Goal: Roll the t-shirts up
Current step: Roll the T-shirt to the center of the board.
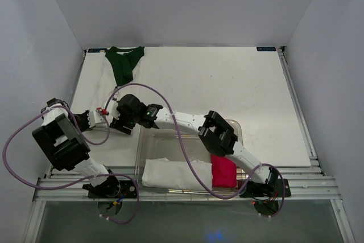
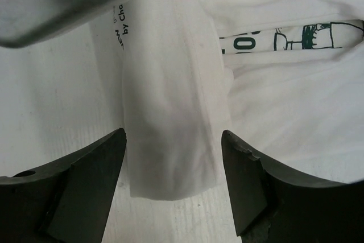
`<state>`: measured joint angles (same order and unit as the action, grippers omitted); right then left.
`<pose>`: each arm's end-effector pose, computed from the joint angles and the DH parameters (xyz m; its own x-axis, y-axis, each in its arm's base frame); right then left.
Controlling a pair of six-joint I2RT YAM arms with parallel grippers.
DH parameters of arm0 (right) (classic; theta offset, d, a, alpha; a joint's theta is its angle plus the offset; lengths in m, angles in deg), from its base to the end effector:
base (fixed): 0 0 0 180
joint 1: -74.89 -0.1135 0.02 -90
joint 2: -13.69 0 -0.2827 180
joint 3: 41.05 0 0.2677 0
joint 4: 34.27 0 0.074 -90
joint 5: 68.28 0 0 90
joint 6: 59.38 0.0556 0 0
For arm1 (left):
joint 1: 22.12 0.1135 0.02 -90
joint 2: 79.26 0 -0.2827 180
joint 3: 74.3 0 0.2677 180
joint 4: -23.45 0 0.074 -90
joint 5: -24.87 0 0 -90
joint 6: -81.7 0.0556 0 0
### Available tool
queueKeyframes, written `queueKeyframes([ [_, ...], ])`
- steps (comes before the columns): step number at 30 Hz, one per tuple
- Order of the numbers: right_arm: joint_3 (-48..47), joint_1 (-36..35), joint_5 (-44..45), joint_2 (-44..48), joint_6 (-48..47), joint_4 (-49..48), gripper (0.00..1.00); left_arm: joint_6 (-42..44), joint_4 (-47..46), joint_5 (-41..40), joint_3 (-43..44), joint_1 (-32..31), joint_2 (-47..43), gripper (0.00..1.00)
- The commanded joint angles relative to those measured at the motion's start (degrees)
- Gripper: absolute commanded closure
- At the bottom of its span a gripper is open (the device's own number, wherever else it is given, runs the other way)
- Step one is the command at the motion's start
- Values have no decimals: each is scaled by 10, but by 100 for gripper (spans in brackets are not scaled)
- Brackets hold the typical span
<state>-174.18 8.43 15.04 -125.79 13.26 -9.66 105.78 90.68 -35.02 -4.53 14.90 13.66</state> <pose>0.2384 0.5634 0.2011 0.0875 -0.5412 -0.8363 -0.9684 0.1506 -0.1987 0.2401 0.1462 0.1685 -0.1522 0.8744 -0.4607 0.9425 0.2687 0.1986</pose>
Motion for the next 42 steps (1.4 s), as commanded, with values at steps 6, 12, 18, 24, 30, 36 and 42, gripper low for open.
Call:
queueKeyframes([
  [6, -33, -30, 133, -37, -41, -9, 26, 134, 29, 13, 7, 1, -13, 100],
  [12, -1, -31, 109, -21, -78, 15, 25, 134, 29, 14, 15, 1, -1, 100],
  [18, 19, -32, -17, -9, -101, 55, 26, 127, 28, 14, 17, 1, 0, 100],
  [24, 31, -32, -47, -7, -120, 72, 26, 124, 28, 17, 19, 0, 3, 100],
  [30, 38, -31, 23, -20, -107, 55, 28, 124, 28, 18, 19, 1, 1, 100],
  [36, 24, -23, 46, -27, -83, 39, 61, 134, 28, 1, 15, 0, -5, 100],
  [42, 10, -6, -72, -8, -75, 83, 80, 149, 62, -22, 19, 1, -20, 100],
])
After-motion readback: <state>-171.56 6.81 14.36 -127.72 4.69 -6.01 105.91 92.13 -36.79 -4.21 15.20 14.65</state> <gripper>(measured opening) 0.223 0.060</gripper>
